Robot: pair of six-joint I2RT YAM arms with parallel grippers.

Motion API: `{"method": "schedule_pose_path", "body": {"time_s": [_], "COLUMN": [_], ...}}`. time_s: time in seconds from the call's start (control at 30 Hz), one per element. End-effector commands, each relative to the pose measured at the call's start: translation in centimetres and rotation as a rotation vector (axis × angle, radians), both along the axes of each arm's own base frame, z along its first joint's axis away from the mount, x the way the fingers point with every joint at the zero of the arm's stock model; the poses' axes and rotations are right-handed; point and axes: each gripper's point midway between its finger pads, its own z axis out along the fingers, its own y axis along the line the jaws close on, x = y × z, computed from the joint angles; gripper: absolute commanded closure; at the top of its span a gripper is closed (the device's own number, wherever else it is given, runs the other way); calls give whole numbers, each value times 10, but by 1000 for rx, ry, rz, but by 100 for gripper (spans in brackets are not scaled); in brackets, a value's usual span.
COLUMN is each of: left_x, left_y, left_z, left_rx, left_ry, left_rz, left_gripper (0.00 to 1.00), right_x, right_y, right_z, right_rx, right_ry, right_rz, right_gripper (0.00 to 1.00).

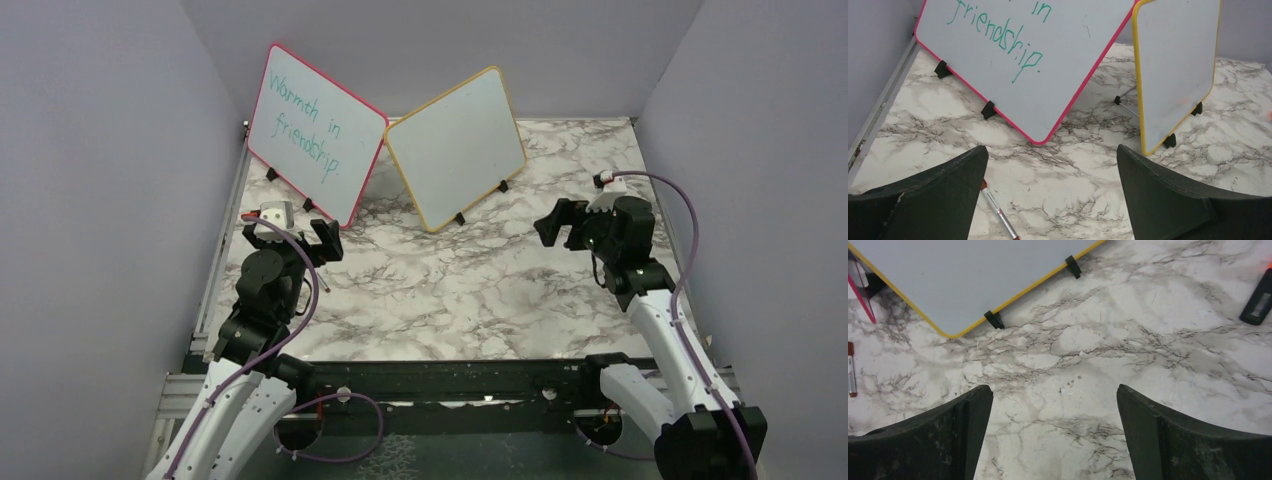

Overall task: Write a sentence on the whiteboard
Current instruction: Move the whiteboard stand to the center of the board.

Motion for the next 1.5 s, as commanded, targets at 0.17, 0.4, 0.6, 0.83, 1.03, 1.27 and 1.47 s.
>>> {"method": "schedule_pose_path", "body": {"time_s": [0.17, 0.4, 0.6, 0.83, 1.03, 1.27, 1.47], "left_x": [1, 1, 2, 4, 6, 9, 10], "left_y": [-3, -3, -4, -4, -5, -6, -7], "left_z": [4, 2, 1, -2, -5, -9, -11], "left_rx": [5, 8, 9, 16, 22, 30, 34], "left_ry": [-26, -18, -15, -3, 9, 21, 28], "left_rz": [-16, -17, -18, -16, -18, -18, -21], "left_gripper": [1, 1, 1, 1, 1, 1, 1], "right_x": [22, 47, 80, 104, 114, 125, 132], "right_y": [60, 116, 143, 159, 176, 193, 200], "right_z": [-25, -56, -80, -117, -130, -138, -145], "right_rx": [30, -72, -157, -228, -229, -224, -231], "right_ry": [68, 71, 77, 116, 121, 107, 100], "right_rz": [212, 351, 393, 436, 490, 534, 544], "right_gripper": [0, 0, 0, 0, 31, 38, 50]}}
